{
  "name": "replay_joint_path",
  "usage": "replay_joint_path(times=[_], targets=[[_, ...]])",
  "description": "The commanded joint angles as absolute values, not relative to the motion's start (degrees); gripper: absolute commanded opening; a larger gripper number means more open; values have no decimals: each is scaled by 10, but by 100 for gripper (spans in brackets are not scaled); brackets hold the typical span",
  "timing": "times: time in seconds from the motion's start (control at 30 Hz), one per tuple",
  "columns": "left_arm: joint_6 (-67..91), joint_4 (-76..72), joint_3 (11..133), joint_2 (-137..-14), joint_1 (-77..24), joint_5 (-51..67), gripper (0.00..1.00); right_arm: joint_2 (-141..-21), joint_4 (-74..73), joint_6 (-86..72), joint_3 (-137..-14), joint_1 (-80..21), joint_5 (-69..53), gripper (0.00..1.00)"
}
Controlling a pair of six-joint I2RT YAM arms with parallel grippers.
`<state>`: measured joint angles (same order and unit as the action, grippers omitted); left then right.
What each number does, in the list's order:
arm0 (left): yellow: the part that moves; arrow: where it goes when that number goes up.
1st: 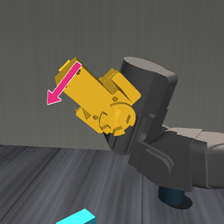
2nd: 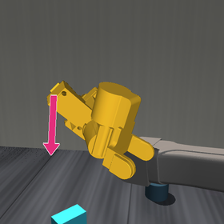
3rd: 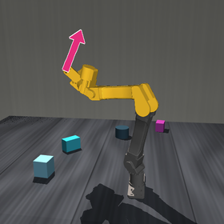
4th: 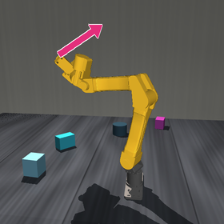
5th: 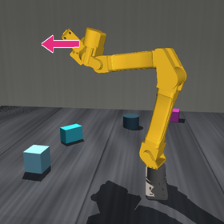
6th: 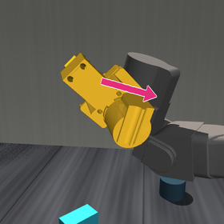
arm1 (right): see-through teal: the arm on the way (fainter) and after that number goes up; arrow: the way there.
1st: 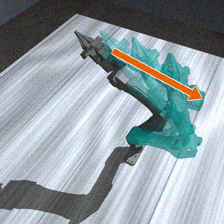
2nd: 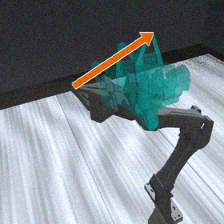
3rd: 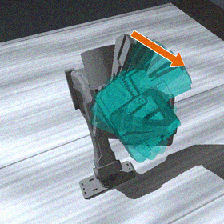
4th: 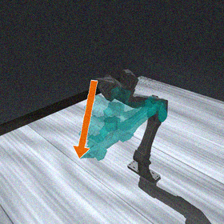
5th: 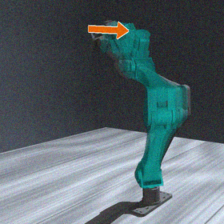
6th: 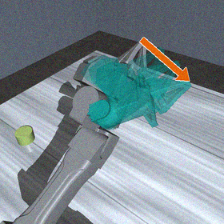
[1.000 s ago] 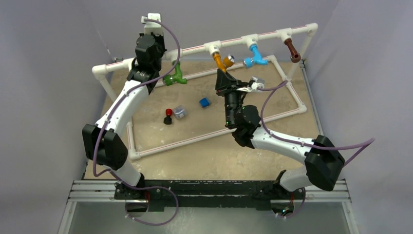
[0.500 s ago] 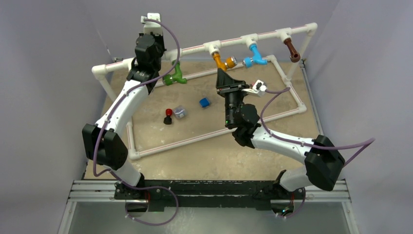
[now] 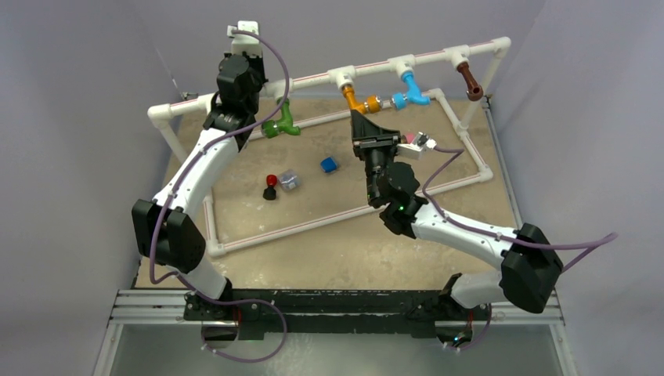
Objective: Install the water faucets
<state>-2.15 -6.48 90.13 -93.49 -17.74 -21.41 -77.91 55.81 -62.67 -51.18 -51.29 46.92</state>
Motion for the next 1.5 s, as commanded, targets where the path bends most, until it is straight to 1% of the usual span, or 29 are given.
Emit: replay_joint_path(times=[0.0, 0.2, 0.4, 0.57, 0.8, 1.0, 1.2, 1.47], targets=[[-18, 39, 882, -956, -187, -178, 0, -764, 530, -775, -554, -521, 379, 0], [-18, 38, 882, -957, -189, -177, 0, -755, 488, -859, -556, -519, 364, 0], [-19, 38, 882, -959, -191, -177, 0, -749, 454, -909, -565, -517, 350, 0], [-20, 39, 882, -959, -191, -177, 0, -741, 419, -918, -576, -516, 365, 0], [-22, 39, 882, -957, -192, -177, 0, -741, 409, -905, -574, -515, 371, 1], [-23, 40, 882, -959, -192, -177, 0, -738, 395, -893, -573, -516, 382, 27], [-23, 39, 882, -959, -192, -177, 0, -736, 385, -887, -572, -516, 388, 47], [-24, 40, 882, -961, -192, -177, 0, -731, 375, -872, -570, -516, 400, 56]])
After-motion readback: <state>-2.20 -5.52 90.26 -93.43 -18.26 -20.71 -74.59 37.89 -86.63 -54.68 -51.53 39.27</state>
